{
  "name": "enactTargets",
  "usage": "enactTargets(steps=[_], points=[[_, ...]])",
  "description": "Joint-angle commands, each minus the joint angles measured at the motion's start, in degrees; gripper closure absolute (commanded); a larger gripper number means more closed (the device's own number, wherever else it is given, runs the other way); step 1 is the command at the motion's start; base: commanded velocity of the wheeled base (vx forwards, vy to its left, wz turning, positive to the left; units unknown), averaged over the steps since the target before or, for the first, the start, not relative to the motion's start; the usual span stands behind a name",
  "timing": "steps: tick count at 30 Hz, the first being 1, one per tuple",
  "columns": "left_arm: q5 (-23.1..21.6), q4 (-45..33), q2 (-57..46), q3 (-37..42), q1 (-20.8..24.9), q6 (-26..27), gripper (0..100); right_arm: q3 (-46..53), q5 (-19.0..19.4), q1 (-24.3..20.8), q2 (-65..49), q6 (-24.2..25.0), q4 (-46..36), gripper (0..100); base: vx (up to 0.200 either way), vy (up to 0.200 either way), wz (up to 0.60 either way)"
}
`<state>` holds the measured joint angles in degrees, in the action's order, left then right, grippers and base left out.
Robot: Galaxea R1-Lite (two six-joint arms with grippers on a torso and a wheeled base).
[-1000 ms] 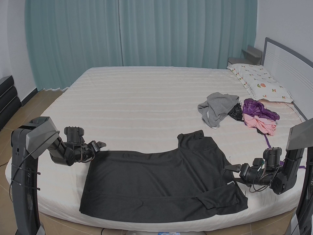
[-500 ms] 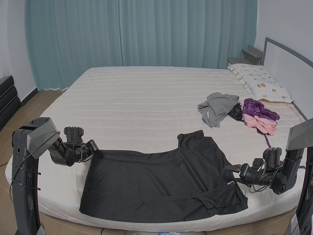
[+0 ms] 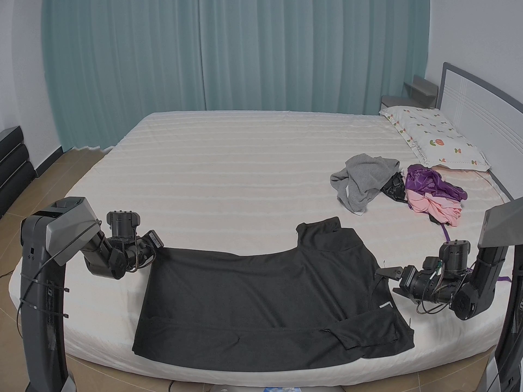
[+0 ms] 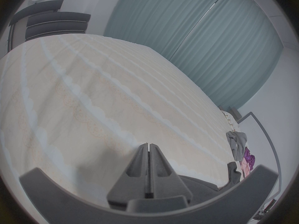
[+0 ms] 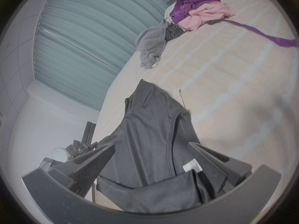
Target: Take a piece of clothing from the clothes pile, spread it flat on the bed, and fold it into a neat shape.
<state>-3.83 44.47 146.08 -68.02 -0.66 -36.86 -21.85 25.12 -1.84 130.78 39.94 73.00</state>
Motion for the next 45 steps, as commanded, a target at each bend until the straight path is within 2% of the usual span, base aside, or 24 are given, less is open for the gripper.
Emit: enactTargets(steps=[1, 6, 8, 12, 21, 23, 24, 28, 32, 45], points=[[-0.22, -0.09, -0.01, 0.0, -0.04, -0.23, 100, -4.7, -2.89, -0.71, -0.18, -0.12, -1.28, 0, 0.0, 0.0, 0.0], [-0.22, -0.09, -0.01, 0.08, 0.04, -0.23, 100, -12.96, -5.35, -1.15, -0.18, -0.21, -9.36, 0, 0.0, 0.0, 0.0], [-0.13, 0.0, -0.01, 0.08, 0.04, -0.14, 100, -19.64, -5.7, -1.76, 0.97, -0.56, -15.87, 0, 0.0, 0.0, 0.0], [-0.13, 0.0, -0.09, 0.88, 0.04, -0.14, 100, -29.39, -7.2, -2.91, 4.22, -1.26, -22.2, 0, 0.0, 0.0, 0.0], [-0.04, 0.88, 0.08, 1.23, 0.22, 0.04, 100, -50.66, -7.37, -4.84, 12.83, -4.25, -38.98, 0, 0.0, 0.0, 0.0], [-0.04, 0.88, -0.01, 1.4, 0.22, 0.04, 100, -52.69, -7.37, -4.75, 13.62, -4.52, -40.65, 0, 0.0, 0.0, 0.0], [-0.13, 0.88, -0.18, 1.49, 0.22, -0.14, 100, -56.99, -7.63, -4.75, 15.91, -4.6, -43.29, 0, 0.0, 0.0, 0.0], [-0.13, 0.88, -0.27, 1.84, 0.22, -0.14, 100, -62.79, -9.3, -4.75, 19.07, -5.66, -46.19, 0, 0.0, 0.0, 0.0], [-0.13, 0.88, -0.27, 1.84, 0.22, -0.14, 100, -64.38, -9.39, -4.58, 21.01, -7.59, -46.1, 0, 0.0, 0.0, 0.0], [-0.13, 0.88, -0.27, 1.84, 0.22, -0.05, 100, -64.9, -8.16, -4.31, 22.68, -9.09, -38.98, 0, 0.0, 0.0, 0.0]])
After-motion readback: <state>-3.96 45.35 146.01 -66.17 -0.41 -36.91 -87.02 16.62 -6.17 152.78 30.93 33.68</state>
